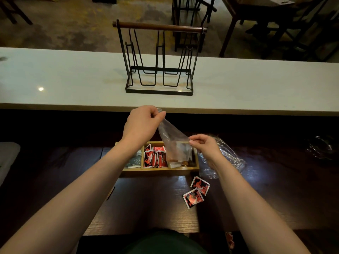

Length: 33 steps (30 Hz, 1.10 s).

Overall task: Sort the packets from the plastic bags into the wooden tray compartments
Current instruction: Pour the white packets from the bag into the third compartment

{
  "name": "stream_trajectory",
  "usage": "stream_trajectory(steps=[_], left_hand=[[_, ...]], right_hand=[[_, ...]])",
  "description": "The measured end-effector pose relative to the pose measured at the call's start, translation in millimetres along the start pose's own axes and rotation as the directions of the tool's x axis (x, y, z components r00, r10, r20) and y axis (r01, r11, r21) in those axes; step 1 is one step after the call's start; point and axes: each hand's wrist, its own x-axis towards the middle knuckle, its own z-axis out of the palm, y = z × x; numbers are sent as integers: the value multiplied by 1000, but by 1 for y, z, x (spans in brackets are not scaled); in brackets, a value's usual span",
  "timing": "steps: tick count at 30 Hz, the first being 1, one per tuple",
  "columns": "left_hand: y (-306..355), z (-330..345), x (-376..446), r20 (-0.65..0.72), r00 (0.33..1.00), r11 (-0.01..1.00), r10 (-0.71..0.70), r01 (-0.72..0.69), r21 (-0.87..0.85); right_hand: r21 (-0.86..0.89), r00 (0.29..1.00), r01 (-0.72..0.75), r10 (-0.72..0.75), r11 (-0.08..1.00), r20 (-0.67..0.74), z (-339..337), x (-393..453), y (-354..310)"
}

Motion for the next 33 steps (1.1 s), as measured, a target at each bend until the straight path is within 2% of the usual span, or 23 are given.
stream_trajectory(steps=[5,13,17,21,23,26,30,33], left_hand=[[3,1,-2,29,999,999,39,-38,-15],[-3,-1,-1,-31,993,994,110,-111,-14],[-16,-2,-6,-65,998,990,24,-33,-139],[-33,2,-13,-3,998,960,-66,62,-272],[-43,5,-18,22,994,948,-106,107,-300],[-60,10,-25,22,988,949,-154,154,-274],[-88,13,-37,55,979,969,-197,203,-142],[-113,14,-46,-12,979,979,-203,203,8]], right_hand=[[5,1000,-8,9,1000,-27,-2,-1,0],[-81,999,25,-28,996,-37,-8,-7,-8],[-112,995,88,-93,990,-38,-13,-11,-14],[-149,971,169,-191,974,-144,-19,-14,-20],[-195,934,220,-264,956,-240,-25,-14,-19],[-265,835,257,-352,929,-423,-39,-16,-11],[-352,708,202,-385,914,-593,-62,-27,12],[-487,609,121,-452,865,-652,-78,-35,33]])
